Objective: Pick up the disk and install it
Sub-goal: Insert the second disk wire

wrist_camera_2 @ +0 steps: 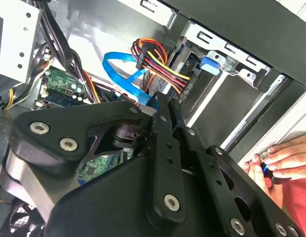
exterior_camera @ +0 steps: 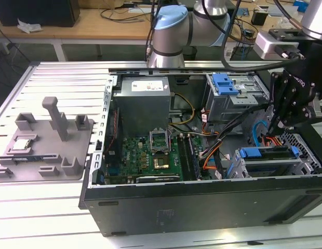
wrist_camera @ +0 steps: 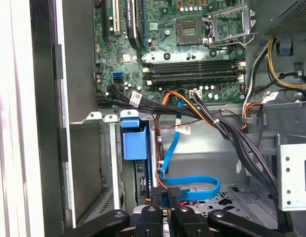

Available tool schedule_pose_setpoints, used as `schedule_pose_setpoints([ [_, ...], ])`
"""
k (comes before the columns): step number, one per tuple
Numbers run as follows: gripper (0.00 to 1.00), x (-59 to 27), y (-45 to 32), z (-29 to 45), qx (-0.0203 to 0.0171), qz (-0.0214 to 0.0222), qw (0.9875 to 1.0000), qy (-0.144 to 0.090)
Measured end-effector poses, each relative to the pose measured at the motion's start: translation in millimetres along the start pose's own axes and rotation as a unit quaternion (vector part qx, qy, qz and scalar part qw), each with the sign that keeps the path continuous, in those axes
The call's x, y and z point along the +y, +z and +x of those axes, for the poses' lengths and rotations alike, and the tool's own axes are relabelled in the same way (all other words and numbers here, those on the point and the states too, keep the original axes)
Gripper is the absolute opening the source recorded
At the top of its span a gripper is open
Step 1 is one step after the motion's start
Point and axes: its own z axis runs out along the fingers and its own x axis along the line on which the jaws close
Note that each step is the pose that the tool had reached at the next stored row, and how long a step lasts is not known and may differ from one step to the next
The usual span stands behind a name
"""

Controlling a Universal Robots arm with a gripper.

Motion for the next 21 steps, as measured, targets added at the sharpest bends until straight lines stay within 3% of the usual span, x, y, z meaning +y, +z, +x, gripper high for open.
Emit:
schedule_pose_setpoints([
  [4, 0.16, 0.7, 0.6, 8.1, -0.0034, 0.0014, 1.0, -0.001],
  [14, 0.16, 2.0, 1.0, 14.4, -0.0039, 0.0031, 0.9997, -0.023],
  [18, 0.16, 1.9, 1.5, 20.0, -0.0075, 0.0036, 0.9997, -0.024],
  [21, 0.16, 2.3, 1.8, 22.7, -0.0162, 0.0036, 0.9995, -0.026],
])
